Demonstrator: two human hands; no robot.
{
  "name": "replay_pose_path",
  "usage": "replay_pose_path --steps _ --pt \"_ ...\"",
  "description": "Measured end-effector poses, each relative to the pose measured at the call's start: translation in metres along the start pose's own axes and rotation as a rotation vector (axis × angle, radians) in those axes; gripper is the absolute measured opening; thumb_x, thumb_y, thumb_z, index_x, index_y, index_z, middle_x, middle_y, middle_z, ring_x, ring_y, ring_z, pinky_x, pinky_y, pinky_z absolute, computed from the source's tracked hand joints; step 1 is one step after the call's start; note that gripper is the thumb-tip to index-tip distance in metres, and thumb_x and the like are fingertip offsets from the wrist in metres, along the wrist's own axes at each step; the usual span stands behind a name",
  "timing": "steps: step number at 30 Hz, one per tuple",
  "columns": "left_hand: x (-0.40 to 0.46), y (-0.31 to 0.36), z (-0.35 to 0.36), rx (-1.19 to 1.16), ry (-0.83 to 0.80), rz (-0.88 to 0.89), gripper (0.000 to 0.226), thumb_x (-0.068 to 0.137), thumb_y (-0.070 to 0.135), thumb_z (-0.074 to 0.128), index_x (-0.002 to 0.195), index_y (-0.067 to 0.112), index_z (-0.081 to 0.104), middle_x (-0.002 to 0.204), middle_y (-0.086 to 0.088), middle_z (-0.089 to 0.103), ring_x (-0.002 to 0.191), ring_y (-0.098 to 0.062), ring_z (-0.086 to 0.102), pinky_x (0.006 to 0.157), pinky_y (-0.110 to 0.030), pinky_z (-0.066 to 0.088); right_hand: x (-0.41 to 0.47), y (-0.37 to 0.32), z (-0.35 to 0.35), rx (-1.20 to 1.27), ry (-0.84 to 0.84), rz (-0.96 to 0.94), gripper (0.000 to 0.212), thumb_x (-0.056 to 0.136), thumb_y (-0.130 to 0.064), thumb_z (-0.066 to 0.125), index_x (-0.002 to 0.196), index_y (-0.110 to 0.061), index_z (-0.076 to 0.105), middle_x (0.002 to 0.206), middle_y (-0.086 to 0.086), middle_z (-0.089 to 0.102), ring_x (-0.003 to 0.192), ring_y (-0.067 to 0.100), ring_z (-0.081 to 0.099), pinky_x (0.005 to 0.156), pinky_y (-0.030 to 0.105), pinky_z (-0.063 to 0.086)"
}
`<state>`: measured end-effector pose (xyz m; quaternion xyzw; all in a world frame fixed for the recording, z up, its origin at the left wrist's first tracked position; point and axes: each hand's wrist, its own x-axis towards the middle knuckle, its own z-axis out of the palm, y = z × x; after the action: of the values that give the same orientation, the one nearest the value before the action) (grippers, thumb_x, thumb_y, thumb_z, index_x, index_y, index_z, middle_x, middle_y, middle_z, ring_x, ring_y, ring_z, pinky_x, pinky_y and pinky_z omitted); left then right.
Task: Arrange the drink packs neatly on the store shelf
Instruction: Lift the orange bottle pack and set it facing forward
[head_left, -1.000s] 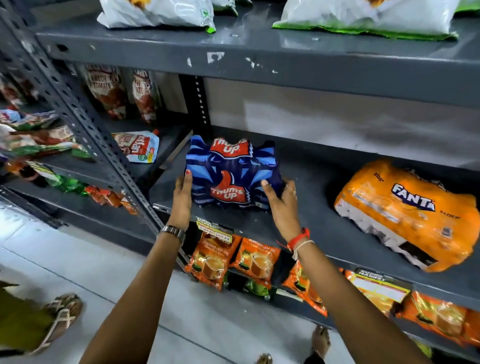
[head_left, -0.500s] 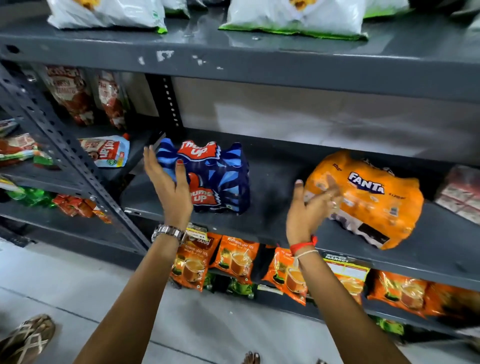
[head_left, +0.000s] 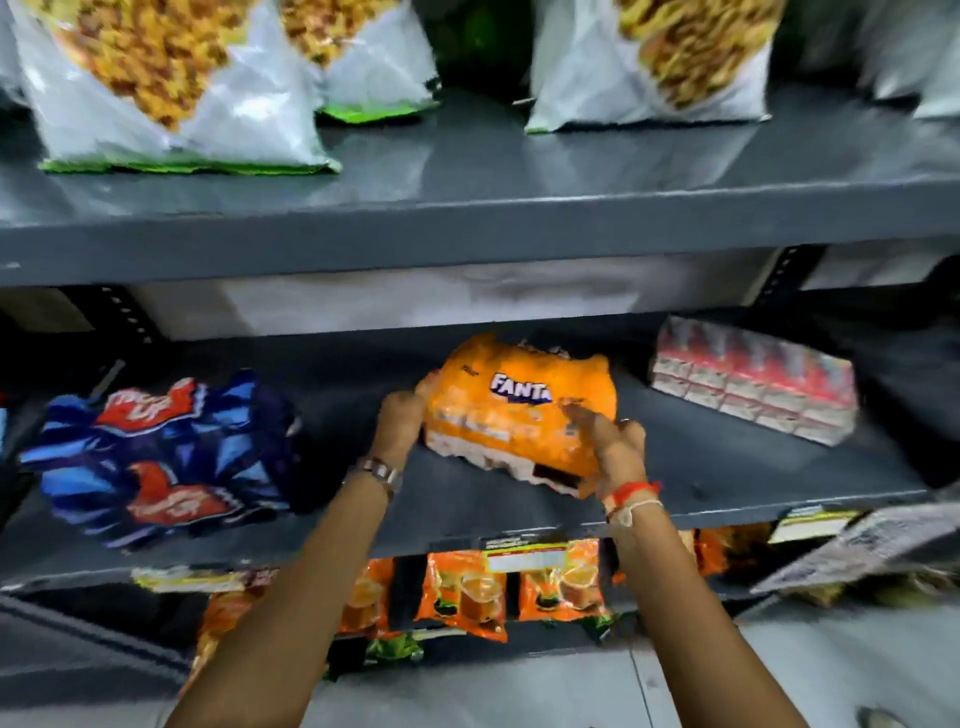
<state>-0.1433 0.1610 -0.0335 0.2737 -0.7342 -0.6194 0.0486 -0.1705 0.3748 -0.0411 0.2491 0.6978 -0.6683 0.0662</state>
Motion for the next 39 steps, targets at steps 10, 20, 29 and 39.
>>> replay_pose_path --steps 10,20,29,39 --pt "0.010 0.010 0.033 -0.442 -0.161 -0.029 0.043 0.084 0.002 0.057 0.126 0.008 0.051 0.131 -0.015 0.055 0.096 -0.019 0.061 0.076 -0.035 0.052 0.055 -0.028 -0.039 -0.028 -0.404 -0.107 0.051 0.070 -0.030 0.079 0.105 -0.019 0.044 0.114 0.008 0.063 0.096 0.027 0.066 0.092 0.051 0.053" --pt "-0.005 -0.026 0.055 -0.304 0.155 0.213 0.077 0.071 -0.021 0.054 0.137 0.012 0.035 0.139 -0.010 0.047 0.125 -0.025 0.049 0.098 -0.045 0.047 0.072 -0.012 -0.043 -0.302 -0.499 -0.527 0.084 0.058 -0.008 0.082 0.126 -0.004 0.032 0.123 0.010 0.035 0.116 0.021 0.040 0.101 0.033 0.039" --pt "-0.023 -0.045 0.081 -0.269 0.554 0.194 0.033 0.074 0.004 0.070 0.093 0.019 0.048 0.086 -0.003 0.053 0.070 -0.010 0.053 0.069 -0.033 0.047 0.087 -0.021 -0.044 -0.401 -0.529 -0.453 0.059 0.055 -0.010 0.055 0.107 -0.013 0.029 0.115 0.007 0.031 0.114 0.024 0.038 0.100 0.037 0.042" --pt "-0.016 -0.042 0.076 -0.261 0.301 0.097 0.018 0.084 0.045 0.054 0.078 0.028 0.052 0.086 -0.004 0.066 0.095 -0.027 0.063 0.095 -0.045 0.047 0.132 -0.023 -0.031 -0.343 -0.541 -0.341 0.072 0.077 0.018 0.031 0.144 -0.008 0.029 0.149 0.007 0.034 0.139 0.023 0.030 0.120 0.040 0.021"
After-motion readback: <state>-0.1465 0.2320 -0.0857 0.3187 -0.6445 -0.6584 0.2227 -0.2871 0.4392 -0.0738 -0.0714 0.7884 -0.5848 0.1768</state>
